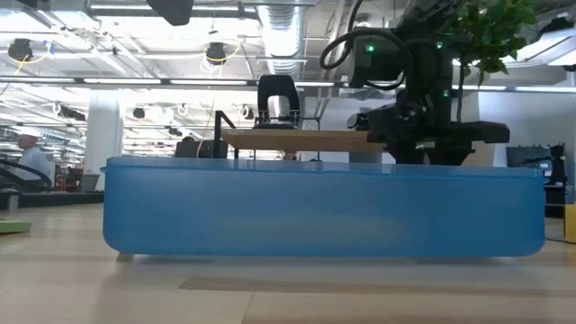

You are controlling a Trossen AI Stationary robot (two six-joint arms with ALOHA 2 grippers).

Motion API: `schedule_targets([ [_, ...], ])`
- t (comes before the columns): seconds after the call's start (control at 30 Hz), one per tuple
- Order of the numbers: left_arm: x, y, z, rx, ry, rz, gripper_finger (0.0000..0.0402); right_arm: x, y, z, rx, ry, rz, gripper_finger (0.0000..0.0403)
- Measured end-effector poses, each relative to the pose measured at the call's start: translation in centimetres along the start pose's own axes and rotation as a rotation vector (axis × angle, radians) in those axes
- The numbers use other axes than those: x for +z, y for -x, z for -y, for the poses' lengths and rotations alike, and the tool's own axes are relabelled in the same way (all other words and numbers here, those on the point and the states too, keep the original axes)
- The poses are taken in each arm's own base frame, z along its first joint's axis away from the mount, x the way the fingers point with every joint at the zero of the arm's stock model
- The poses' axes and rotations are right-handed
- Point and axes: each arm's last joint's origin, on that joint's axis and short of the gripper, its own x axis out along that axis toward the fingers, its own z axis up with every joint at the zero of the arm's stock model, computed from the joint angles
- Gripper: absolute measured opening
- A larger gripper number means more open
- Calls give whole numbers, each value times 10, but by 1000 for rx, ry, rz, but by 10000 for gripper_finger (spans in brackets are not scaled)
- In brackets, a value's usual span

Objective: Pack school essentials
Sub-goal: Put the black scissors into the blue supply box

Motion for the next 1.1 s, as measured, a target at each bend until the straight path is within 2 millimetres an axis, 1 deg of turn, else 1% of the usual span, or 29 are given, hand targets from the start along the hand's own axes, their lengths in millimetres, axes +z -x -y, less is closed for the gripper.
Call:
schedule_targets([
  [0.2,0,0,0,0,3,0,103,2,0,6,-20,12,37,200],
  [0.4,0,0,0,-1,8,1,103,0,-6,7,2,22,6,195],
  [0.6,0,0,0,0,7,-2,103,4,-27,6,37,37,-52,193],
  [0.7,0,0,0,-1,7,-2,103,6,-35,7,49,36,-73,186],
  [0.8,0,0,0,0,7,-5,103,6,-42,7,65,35,-98,159],
  [0.9,0,0,0,-2,9,-5,103,5,-43,7,74,33,-97,110],
  [1.03,0,0,0,-2,9,-5,103,4,-38,7,65,16,-81,45],
  [1.1,0,0,0,-2,9,-5,103,4,-32,7,54,-10,-62,35],
])
